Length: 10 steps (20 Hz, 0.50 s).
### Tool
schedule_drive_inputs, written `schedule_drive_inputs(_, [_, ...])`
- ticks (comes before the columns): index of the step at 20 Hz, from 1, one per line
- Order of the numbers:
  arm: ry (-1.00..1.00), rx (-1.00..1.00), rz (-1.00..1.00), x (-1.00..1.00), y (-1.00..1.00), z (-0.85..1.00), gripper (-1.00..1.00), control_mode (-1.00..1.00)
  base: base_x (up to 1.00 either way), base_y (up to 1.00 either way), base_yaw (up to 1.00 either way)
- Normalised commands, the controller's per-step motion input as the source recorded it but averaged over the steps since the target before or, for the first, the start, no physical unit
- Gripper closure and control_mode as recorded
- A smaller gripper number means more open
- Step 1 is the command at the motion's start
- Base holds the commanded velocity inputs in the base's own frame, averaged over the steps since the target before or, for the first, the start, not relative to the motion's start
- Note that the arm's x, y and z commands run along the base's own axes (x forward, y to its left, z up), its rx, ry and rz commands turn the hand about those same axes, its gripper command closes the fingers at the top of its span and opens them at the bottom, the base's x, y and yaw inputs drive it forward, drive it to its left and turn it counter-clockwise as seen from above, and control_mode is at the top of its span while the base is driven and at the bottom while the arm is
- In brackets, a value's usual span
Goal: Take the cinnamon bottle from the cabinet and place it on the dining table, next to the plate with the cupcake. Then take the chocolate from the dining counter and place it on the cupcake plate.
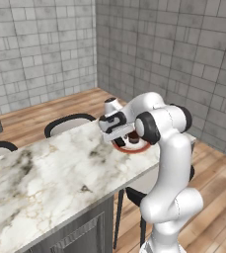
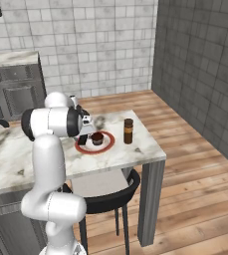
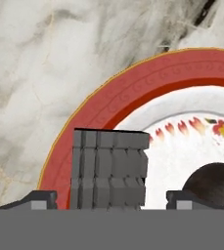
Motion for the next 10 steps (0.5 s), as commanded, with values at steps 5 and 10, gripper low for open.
schedule_drive_inputs(5, [0.0, 0.0, 0.0, -0.09, -0.05, 0.23, -1.0, -1.0, 0.0, 0.0, 0.0])
schedule_drive_inputs(10, [0.0, 0.0, 0.0, -0.2, 0.0, 0.41, -1.0, -1.0, 0.0, 0.0, 0.0])
